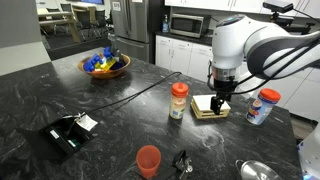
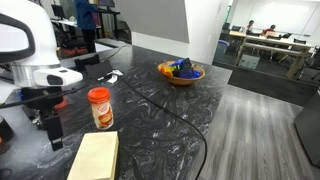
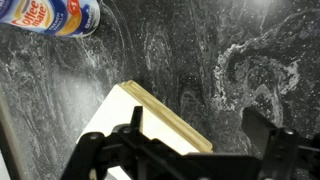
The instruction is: Move the can opener on the counter
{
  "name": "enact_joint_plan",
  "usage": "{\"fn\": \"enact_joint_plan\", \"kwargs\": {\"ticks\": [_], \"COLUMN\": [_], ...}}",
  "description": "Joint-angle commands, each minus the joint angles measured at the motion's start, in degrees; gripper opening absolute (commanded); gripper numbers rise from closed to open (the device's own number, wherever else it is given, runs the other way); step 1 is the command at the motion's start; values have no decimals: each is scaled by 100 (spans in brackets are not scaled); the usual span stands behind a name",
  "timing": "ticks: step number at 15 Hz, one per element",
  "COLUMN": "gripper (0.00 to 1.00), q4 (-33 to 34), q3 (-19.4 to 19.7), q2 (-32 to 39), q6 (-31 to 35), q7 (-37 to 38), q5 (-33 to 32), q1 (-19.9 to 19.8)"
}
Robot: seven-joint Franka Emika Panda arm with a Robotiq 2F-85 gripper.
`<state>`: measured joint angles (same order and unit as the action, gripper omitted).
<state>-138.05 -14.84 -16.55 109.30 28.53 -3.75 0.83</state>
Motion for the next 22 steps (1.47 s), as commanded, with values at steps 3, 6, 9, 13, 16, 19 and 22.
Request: {"fn": "enact_joint_plan", "kwargs": {"ticks": [3, 6, 9, 13, 16, 19, 22], "gripper": [100, 100, 100, 100, 100, 100, 100], "q4": [6, 7, 6, 7, -21, -58, -143], "q3": [129, 129, 129, 129, 164, 141, 56], "q2": [11, 11, 11, 11, -3, 30, 70], "q6": [-8, -7, -7, -7, 149, 518, 1064], "q7": [30, 30, 30, 30, -42, -109, -35], "q5": [-36, -36, -36, -36, 42, 172, 203], "q1": [135, 135, 135, 135, 201, 340, 525]}}
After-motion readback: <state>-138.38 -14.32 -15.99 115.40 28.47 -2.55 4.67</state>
